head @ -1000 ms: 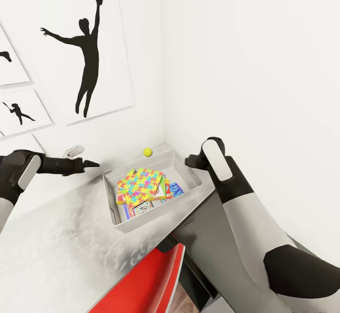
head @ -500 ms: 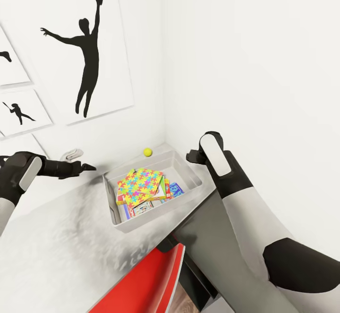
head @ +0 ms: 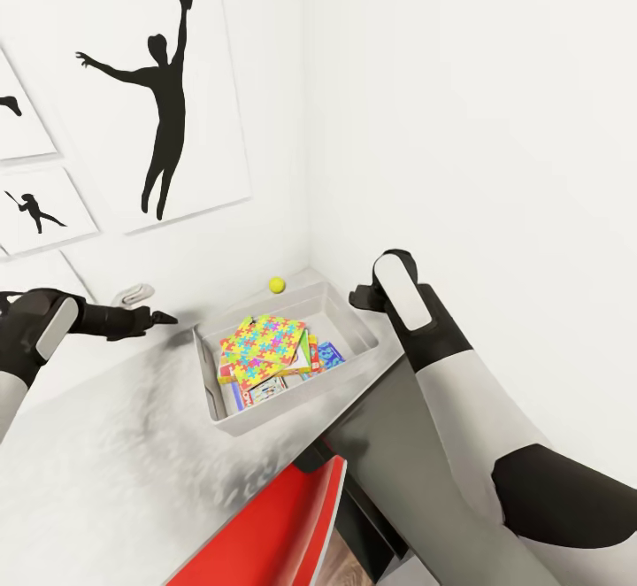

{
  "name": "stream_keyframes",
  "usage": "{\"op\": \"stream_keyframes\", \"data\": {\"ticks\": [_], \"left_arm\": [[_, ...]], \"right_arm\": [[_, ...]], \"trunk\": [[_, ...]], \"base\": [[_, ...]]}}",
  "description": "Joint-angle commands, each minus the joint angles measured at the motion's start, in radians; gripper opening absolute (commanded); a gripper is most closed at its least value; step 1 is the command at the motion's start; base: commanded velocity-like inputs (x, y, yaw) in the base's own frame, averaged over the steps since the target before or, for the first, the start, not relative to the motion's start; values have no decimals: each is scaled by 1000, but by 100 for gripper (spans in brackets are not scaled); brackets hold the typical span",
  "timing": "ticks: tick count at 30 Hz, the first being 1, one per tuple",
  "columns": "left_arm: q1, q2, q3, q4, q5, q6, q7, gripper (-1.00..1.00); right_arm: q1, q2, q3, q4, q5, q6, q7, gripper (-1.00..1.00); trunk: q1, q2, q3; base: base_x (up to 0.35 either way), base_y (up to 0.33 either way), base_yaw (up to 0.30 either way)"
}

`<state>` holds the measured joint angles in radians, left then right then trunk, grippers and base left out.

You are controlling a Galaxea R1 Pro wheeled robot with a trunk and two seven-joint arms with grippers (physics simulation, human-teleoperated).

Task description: Put all the toys in the child's room - the three board games (two on the bed and one on the table), the two jigsaw puzzles on the table, and the tennis ball on the table - inside the toy box on the table in the child's room.

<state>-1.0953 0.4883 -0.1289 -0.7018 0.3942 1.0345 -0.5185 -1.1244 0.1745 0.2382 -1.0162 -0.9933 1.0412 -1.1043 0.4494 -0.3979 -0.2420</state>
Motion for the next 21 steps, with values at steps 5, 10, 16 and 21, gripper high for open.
{"op": "stream_keyframes", "data": {"ticks": [5,10,16,21], "left_arm": [[-1,1,-3,5,-6,-5,-7,100],[-1,1,-4,6,-6,-6,23,100],[-1,-1,-4,8,-3,-6,96,100],[-1,-28,-2,11,0,-4,114,100]], "right_arm": [[0,0,4,5,-8,6,-7,100],[2,0,11,7,-8,6,-4,100],[5,0,13,7,-8,3,0,100],[6,0,13,7,-8,2,1,100]], "trunk": [[1,-2,-2],[1,-2,-2],[1,-2,-2],[1,-2,-3]], "base": [[0,0,0],[0,0,0],[0,0,0],[0,0,0]]}}
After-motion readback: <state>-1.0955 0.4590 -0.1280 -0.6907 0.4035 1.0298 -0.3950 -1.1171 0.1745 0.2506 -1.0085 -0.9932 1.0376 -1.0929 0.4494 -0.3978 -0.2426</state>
